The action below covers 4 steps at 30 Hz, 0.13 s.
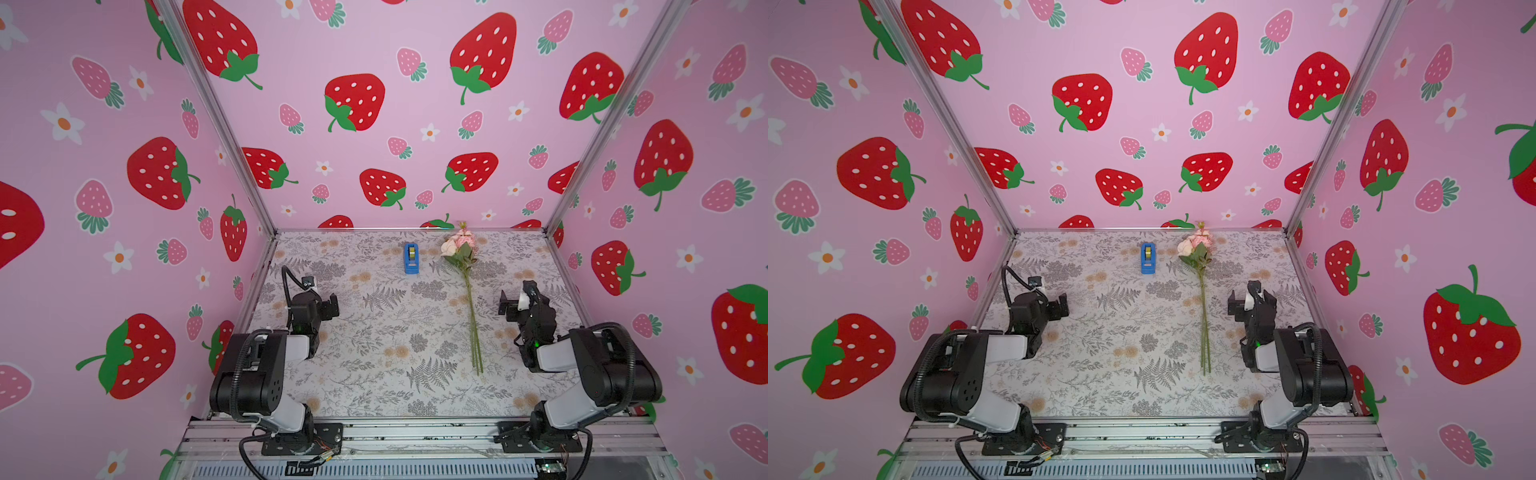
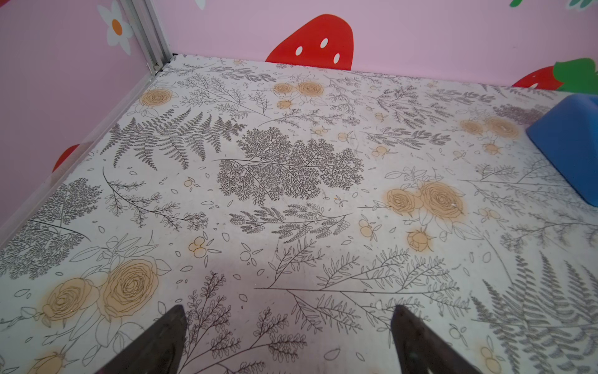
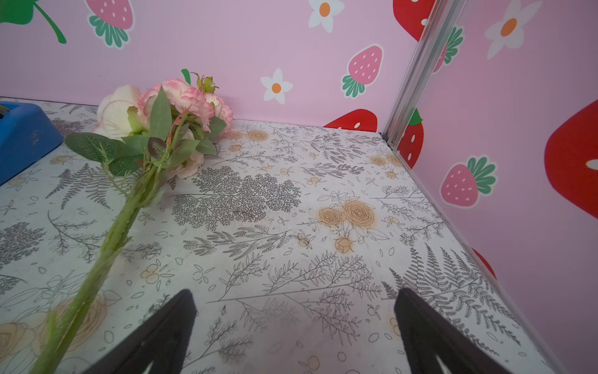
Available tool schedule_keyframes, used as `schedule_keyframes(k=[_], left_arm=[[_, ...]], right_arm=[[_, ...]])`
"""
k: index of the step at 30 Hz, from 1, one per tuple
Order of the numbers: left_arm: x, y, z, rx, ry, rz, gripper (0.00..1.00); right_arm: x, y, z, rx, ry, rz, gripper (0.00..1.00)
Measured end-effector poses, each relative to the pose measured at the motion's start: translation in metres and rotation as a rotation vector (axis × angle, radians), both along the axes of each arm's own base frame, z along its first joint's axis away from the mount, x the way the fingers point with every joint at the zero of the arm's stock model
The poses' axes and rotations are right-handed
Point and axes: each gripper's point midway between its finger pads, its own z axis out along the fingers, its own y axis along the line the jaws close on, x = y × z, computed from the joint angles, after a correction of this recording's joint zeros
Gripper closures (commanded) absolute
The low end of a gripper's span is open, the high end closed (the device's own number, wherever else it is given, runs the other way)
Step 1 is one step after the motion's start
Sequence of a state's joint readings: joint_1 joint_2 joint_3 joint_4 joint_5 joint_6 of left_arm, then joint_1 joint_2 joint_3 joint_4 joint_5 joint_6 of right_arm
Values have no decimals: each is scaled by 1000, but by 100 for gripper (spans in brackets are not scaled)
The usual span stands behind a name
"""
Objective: Wrap bouquets with tape
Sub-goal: Reset both arms
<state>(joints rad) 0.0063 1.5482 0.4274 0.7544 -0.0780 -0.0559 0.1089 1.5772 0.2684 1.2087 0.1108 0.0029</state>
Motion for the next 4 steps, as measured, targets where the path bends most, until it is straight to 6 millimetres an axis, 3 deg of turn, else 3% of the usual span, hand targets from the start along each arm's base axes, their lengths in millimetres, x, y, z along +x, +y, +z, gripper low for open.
schedule_keyframes(k=[4], left_arm=[[0,0,0,0,0,0,1]], right_arm=[[0,0,0,0,0,0,0]])
